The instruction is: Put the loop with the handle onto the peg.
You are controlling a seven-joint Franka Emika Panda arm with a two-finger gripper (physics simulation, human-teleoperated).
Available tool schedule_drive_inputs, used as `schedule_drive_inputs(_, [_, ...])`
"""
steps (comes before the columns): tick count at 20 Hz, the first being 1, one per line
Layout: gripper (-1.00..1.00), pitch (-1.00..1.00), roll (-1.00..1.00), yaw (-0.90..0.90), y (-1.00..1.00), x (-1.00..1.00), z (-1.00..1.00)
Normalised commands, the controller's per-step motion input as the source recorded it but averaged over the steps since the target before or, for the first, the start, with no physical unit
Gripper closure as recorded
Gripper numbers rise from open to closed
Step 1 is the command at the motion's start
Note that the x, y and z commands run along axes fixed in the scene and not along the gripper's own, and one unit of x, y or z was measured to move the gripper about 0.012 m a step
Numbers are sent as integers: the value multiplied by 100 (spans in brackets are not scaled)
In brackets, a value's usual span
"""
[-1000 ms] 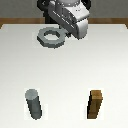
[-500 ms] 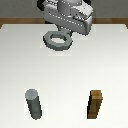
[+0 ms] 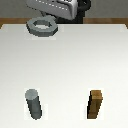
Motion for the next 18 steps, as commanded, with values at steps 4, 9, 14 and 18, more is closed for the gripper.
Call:
schedule_drive_inputs(4, [100, 0, 0, 0, 0, 25, 0])
schedule_drive_inputs(9, [100, 0, 0, 0, 0, 100, 0])
schedule_drive_inputs(14, [100, 0, 0, 0, 0, 100, 0])
schedule_drive_inputs(18, [100, 0, 0, 0, 0, 100, 0])
